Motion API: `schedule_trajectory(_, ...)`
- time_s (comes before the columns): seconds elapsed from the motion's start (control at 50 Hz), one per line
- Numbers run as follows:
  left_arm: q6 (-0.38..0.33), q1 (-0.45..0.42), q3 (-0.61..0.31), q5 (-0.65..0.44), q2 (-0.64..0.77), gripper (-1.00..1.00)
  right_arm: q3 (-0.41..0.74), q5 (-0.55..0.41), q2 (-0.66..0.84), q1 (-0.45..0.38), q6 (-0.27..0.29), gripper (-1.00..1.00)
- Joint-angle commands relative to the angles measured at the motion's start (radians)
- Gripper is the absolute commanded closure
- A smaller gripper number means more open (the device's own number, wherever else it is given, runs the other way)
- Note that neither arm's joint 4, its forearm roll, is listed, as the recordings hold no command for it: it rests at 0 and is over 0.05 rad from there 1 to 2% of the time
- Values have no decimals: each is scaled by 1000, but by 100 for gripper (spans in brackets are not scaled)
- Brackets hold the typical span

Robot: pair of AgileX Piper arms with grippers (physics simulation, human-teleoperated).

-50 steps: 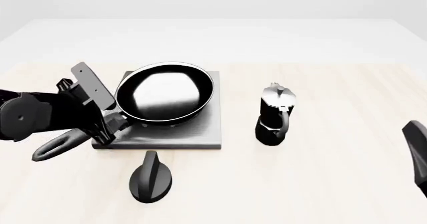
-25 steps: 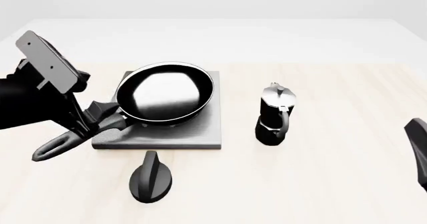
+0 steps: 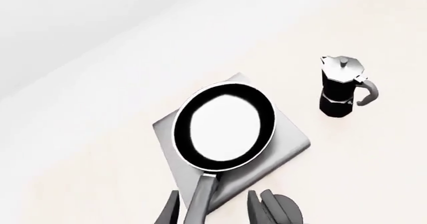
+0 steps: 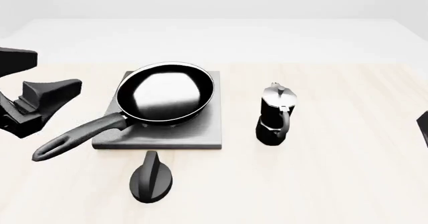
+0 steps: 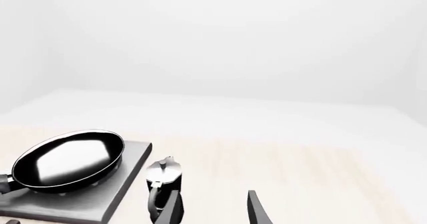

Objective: Turn on the stove and put the frying pan on it.

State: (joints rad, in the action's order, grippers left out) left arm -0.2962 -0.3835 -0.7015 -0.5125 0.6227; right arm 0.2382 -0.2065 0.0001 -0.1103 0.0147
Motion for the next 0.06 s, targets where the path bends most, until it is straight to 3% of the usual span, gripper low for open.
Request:
schedule_trajectory(0.02, 149, -15, 5, -38, -151, -100, 39, -17, 0, -12, 1, -100)
schedule_trajectory(0.06, 182, -9, 0, -36, -183, -100, 47, -21, 0, -16, 2, -100)
